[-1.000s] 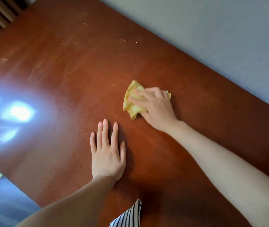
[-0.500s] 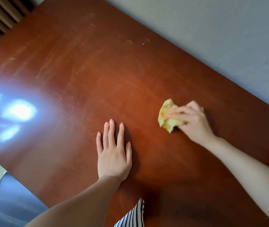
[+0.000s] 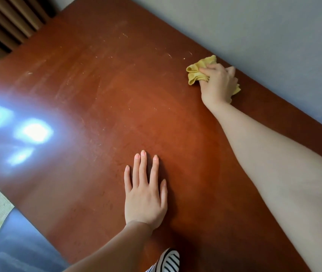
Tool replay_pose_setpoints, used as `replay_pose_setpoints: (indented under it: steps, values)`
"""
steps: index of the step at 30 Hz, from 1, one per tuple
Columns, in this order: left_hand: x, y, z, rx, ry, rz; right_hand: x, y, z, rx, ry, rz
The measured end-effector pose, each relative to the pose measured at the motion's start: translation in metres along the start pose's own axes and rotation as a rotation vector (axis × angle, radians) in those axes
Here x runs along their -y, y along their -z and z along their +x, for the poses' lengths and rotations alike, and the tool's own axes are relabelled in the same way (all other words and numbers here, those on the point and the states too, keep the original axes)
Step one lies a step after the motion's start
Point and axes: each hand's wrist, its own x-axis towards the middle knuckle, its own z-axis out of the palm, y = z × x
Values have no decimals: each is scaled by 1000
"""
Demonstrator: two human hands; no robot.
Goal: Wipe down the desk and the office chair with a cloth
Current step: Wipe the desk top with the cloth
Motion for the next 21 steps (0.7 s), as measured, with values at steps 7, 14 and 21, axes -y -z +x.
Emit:
replay_pose_setpoints:
  steps: [7,14,21]
  values:
    - [3,2,3,7,7,30,36,-9,-42,214,485,54]
    - [5,0,4,-13,8,24,-2,25,-129,339,739,152]
    - [5,-1,3,-16,7,5,-70,60,-175,441,784,204]
